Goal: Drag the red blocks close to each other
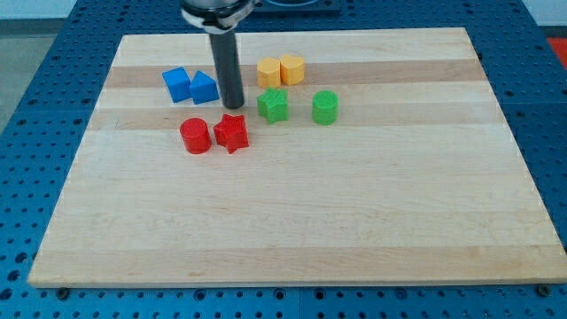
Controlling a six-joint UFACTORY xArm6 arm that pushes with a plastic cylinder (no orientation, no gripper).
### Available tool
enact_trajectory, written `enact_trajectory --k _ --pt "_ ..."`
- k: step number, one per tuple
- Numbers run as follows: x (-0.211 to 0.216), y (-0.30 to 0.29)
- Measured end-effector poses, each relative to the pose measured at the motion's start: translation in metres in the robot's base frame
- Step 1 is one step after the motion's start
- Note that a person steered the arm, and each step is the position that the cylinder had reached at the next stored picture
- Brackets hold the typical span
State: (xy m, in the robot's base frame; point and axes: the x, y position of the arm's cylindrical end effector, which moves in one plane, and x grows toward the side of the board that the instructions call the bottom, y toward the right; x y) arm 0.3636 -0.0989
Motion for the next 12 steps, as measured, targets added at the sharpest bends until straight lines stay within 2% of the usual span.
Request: enact_trajectory --k 2,3,8,9,10,12 --pt "0.011 0.076" --pt "0.011 0.088" --pt "-0.028 -0.032" --pt "-0.028 -0.033" --pt "-0.02 -0.005" --pt "0.019 0.042"
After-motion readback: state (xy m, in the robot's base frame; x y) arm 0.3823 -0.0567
